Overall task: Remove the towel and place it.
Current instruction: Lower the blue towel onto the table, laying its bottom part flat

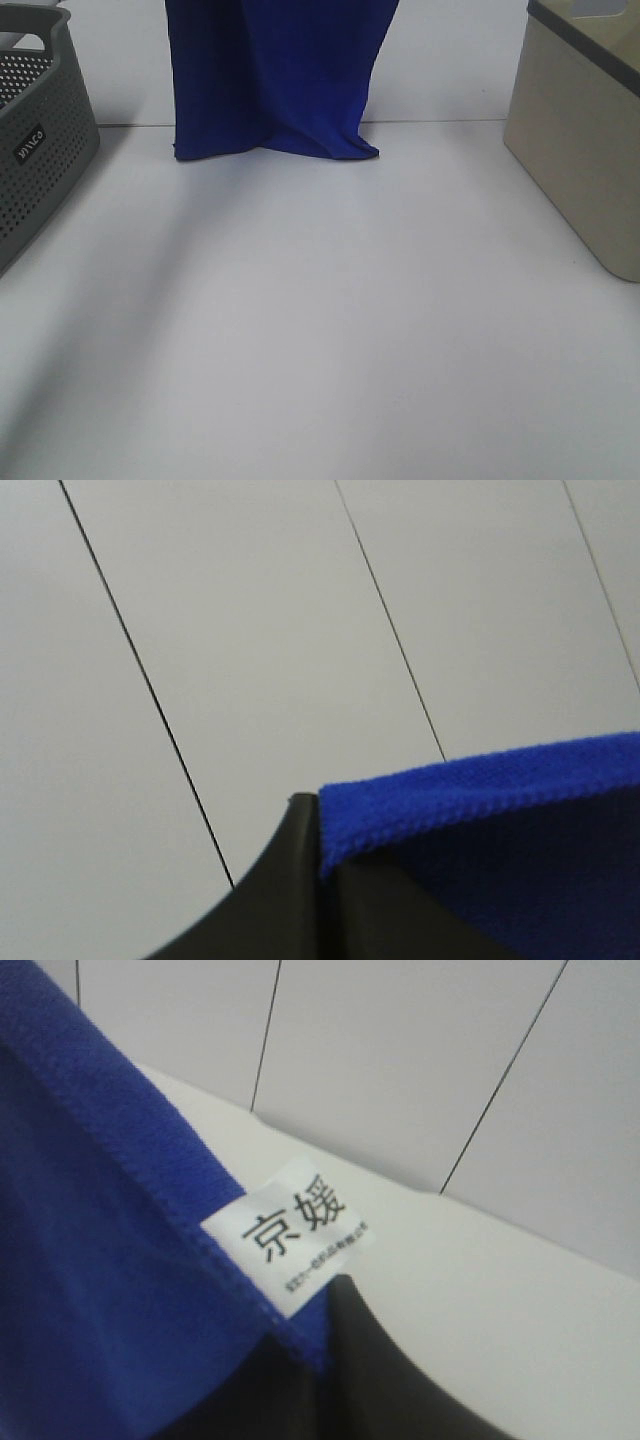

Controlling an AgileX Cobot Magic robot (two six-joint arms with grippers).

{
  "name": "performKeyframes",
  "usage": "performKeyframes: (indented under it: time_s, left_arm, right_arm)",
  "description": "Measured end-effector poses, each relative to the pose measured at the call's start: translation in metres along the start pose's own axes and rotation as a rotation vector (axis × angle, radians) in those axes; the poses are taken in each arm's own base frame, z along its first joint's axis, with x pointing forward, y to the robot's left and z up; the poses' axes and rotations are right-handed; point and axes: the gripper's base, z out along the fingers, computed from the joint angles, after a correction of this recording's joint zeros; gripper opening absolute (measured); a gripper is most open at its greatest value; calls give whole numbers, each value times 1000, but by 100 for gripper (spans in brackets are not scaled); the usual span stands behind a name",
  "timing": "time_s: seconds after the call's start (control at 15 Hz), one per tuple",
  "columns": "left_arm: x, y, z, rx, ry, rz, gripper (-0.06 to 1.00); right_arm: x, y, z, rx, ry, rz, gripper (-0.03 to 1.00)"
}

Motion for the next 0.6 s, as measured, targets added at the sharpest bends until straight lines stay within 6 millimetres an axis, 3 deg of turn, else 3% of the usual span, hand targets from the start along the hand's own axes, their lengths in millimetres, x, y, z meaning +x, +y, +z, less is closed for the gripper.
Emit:
performKeyframes:
  time_s: [0.13, 0.4, 0.6]
  left_arm:
    - [-11, -18, -5, -9, 59, -54, 0]
    - [-2, -44, -26, -38, 273, -34, 0]
    - [-5, -47, -52, -64, 536, -82, 0]
  right_arm:
    - [-1, 2, -19, -40, 102, 6, 2]
    - [8, 6, -31, -89, 257, 5, 2]
    - [18, 11, -34, -144, 366, 21, 2]
